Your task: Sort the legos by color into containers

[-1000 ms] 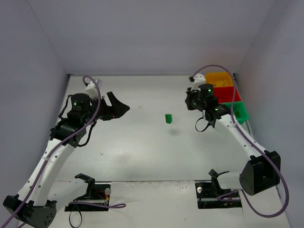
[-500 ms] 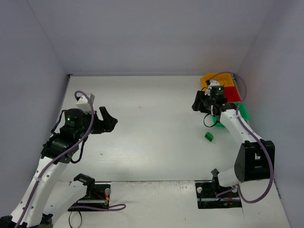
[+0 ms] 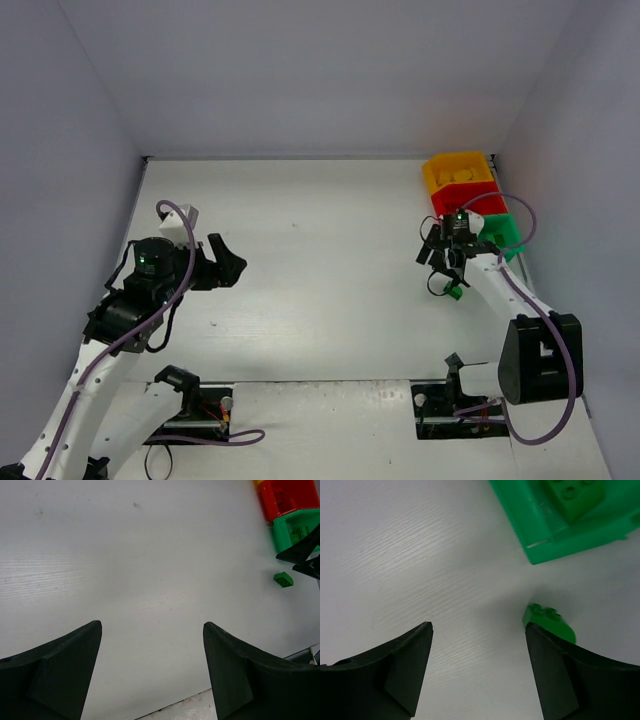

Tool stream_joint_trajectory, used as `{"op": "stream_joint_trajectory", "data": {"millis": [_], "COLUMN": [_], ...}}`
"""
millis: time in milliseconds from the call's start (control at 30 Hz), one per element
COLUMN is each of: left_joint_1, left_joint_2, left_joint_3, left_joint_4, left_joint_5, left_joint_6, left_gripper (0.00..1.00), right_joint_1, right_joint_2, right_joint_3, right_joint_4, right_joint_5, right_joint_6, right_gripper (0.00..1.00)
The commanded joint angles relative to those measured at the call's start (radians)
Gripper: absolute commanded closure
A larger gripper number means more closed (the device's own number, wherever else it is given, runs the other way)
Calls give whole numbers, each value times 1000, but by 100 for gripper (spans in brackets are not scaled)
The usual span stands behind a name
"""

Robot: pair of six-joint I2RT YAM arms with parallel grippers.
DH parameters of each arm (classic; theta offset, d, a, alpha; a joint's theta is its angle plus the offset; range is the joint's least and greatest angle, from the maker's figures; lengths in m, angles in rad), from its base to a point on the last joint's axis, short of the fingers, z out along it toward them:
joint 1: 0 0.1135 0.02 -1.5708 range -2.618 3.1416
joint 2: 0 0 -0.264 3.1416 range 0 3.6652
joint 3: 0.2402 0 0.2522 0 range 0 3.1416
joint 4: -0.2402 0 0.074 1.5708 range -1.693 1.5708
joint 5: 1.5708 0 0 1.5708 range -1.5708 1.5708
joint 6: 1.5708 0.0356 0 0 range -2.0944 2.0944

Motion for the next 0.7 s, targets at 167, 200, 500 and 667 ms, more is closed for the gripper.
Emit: {"op": "stream_joint_trajectory", "data": {"millis": [167, 200, 500, 667], "left_joint_1": [4, 4, 4, 4], "left_joint_2": [2, 0, -26, -41], "left_joint_3": [-2, -5, -33, -45], "left_joint_4": [36, 36, 39, 34], "left_joint_5": [49, 52, 84, 86], "left_joint_6": [7, 7, -5, -8], "left_gripper": [25, 25, 25, 25], "right_joint_1": [-55, -59, -96, -96], "right_joint_2": [-65, -57, 82, 113], "right_joint_3": [-7, -6, -33, -45], "right_joint_4": [-61, -63, -75, -60], "right_joint_5": [261, 267, 258, 253], "right_joint_6": [145, 145, 161, 142], "right_gripper": [25, 24, 21, 21]}}
